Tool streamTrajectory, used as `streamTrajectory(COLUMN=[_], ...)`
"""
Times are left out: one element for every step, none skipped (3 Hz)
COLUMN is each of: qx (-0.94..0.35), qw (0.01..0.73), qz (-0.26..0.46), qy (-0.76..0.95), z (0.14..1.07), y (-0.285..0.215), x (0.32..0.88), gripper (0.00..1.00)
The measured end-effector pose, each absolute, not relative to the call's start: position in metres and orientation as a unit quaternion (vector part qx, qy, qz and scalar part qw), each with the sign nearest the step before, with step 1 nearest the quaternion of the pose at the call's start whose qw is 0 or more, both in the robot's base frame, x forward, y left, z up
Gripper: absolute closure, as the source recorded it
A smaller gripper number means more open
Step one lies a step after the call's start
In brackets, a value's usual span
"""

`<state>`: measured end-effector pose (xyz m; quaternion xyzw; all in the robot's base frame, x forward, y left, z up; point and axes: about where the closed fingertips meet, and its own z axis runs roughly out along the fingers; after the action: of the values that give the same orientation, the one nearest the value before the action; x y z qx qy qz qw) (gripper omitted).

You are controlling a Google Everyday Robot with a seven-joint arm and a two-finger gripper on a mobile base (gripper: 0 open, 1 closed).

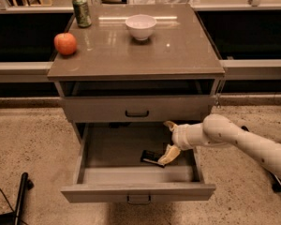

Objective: Pick rxbar chocolate from middle drawer and place on counter

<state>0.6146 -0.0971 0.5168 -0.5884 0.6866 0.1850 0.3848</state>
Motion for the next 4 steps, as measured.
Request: streamTrajectory(qx=[-0.578, -0.564, -0.563, -0.562], qw=[0.382, 0.376, 0.365, 0.364], qz=[0.213, 0.252, 0.274, 0.278], qy=[0.689, 0.691, 0.689, 0.689], z=[0.479, 0.412, 0.372, 0.363], y=[-0.094, -0.085, -0.074, -0.071], x=[0.621, 0.628, 0.631, 0.632], gripper=[0.0, 0.0, 0.0, 0.13])
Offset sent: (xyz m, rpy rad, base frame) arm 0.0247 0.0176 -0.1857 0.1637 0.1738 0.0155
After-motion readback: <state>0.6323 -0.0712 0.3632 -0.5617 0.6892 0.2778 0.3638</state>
